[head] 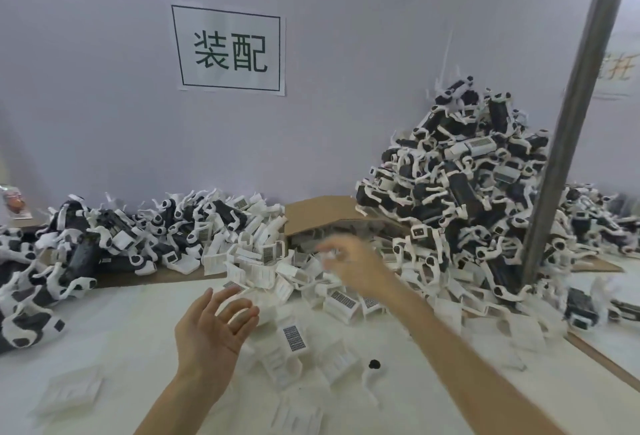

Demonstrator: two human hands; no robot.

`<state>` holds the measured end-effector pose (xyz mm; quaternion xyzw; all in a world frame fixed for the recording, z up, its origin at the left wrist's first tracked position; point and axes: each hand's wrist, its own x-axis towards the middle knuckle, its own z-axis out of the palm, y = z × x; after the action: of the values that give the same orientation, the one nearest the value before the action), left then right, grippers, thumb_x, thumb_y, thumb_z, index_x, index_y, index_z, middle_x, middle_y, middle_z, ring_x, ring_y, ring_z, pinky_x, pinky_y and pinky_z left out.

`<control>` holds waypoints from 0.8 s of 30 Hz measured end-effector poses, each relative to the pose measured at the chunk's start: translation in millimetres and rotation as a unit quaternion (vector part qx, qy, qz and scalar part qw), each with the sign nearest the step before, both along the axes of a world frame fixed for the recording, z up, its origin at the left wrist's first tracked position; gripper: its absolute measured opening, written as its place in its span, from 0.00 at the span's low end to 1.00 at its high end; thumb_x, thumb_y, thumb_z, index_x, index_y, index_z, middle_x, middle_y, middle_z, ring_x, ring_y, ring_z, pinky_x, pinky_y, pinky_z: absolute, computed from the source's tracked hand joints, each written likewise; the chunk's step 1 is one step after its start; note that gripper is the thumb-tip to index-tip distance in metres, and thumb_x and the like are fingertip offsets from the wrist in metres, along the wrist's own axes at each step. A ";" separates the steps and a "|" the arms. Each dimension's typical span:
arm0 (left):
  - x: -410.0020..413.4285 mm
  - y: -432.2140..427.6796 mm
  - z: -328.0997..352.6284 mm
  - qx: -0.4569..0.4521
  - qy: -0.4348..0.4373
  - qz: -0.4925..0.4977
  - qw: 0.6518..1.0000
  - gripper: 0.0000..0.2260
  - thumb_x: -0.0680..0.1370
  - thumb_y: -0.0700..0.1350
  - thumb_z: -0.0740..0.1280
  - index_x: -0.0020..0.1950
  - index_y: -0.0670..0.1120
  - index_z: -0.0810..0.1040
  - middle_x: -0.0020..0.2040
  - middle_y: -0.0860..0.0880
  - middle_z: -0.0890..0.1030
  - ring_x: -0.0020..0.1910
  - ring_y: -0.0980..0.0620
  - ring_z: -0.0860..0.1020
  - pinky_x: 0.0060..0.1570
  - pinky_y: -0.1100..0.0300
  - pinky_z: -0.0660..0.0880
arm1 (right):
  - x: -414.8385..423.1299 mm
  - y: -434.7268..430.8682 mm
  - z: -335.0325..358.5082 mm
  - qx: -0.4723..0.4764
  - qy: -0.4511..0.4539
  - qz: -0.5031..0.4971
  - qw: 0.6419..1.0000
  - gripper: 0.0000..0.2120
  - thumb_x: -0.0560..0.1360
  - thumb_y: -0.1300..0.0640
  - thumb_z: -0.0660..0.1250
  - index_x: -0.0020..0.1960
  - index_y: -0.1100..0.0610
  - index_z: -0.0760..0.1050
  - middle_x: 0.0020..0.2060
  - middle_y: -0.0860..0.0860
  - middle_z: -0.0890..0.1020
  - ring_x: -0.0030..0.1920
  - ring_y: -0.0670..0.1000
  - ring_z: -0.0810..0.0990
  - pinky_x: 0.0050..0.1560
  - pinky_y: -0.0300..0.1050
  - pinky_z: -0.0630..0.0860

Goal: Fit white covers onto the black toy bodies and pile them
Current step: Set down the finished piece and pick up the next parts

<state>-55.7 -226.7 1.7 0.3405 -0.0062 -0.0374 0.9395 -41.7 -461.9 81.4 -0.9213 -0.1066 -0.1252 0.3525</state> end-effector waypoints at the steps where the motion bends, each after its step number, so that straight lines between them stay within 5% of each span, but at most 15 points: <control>1: 1.1 0.0 -0.4 0.001 0.000 -0.003 1.000 0.17 0.82 0.52 0.58 0.55 0.39 0.77 0.36 0.41 0.80 0.32 0.45 0.82 0.33 0.57 0.82 | 0.0 0.6 -30.9 -0.022 0.047 0.005 0.999 0.16 0.80 0.50 0.66 0.67 0.48 0.75 0.64 0.45 0.77 0.62 0.47 0.76 0.55 0.35 0.73; 3: 2.5 0.5 -1.1 0.001 -0.003 -0.006 1.000 0.17 0.81 0.52 0.59 0.54 0.39 0.77 0.36 0.41 0.80 0.32 0.45 0.82 0.33 0.57 0.82 | -0.7 1.5 -79.1 -0.099 0.097 0.012 0.990 0.22 0.78 0.43 0.66 0.71 0.45 0.72 0.72 0.44 0.70 0.73 0.48 0.66 0.70 0.48 0.64; 5: 2.4 0.4 -1.0 0.011 -0.011 -0.006 1.000 0.16 0.80 0.52 0.61 0.53 0.39 0.78 0.37 0.41 0.80 0.32 0.44 0.81 0.33 0.57 0.81 | -2.6 2.2 -104.3 -0.147 0.070 0.000 0.987 0.23 0.77 0.40 0.66 0.70 0.44 0.72 0.75 0.41 0.66 0.76 0.45 0.57 0.73 0.49 0.51; 10: 0.2 -1.7 1.7 0.052 -0.016 0.000 0.999 0.15 0.80 0.51 0.61 0.52 0.39 0.78 0.37 0.41 0.79 0.31 0.44 0.79 0.33 0.58 0.79 | -5.9 2.3 -113.8 -0.113 -0.010 -0.022 0.993 0.10 0.77 0.45 0.68 0.53 0.47 0.82 0.60 0.40 0.79 0.71 0.42 0.65 0.71 0.46 0.56; 13: -1.4 -3.3 3.5 0.090 -0.015 0.015 0.996 0.14 0.80 0.50 0.61 0.50 0.40 0.78 0.36 0.42 0.79 0.31 0.45 0.78 0.33 0.57 0.78 | -7.3 0.2 -113.1 -0.115 -0.038 -0.040 0.992 0.14 0.77 0.42 0.67 0.37 0.48 0.77 0.43 0.41 0.80 0.56 0.43 0.73 0.63 0.46 0.62; 18: -3.6 -10.2 1.5 0.262 -0.001 0.080 0.962 0.08 0.81 0.41 0.63 0.46 0.41 0.79 0.35 0.43 0.80 0.28 0.49 0.77 0.29 0.61 0.73 | -11.5 0.1 -109.9 -0.099 -0.082 -0.048 0.991 0.24 0.79 0.43 0.65 0.29 0.49 0.64 0.30 0.44 0.73 0.44 0.48 0.72 0.54 0.50 0.65; 21: -5.2 -8.1 4.0 0.320 -0.006 0.063 0.945 0.08 0.82 0.41 0.63 0.45 0.41 0.79 0.35 0.44 0.82 0.28 0.49 0.78 0.30 0.61 0.73 | -14.5 0.2 -109.7 -0.008 -0.125 -0.050 0.991 0.23 0.80 0.45 0.64 0.30 0.54 0.73 0.30 0.48 0.77 0.41 0.52 0.77 0.50 0.53 0.72; 24: 1.4 5.5 18.8 0.340 -0.008 0.025 0.940 0.07 0.81 0.43 0.64 0.47 0.43 0.80 0.37 0.46 0.84 0.33 0.48 0.81 0.34 0.59 0.76 | -17.1 -0.7 -105.9 0.152 -0.100 -0.063 0.981 0.26 0.77 0.39 0.59 0.35 0.59 0.79 0.25 0.46 0.75 0.28 0.42 0.73 0.33 0.37 0.70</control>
<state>-54.3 -221.3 20.5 0.6398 0.0073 -0.0113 0.7684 -58.8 -462.6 -24.5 -0.8446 -0.0632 -0.2535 0.4674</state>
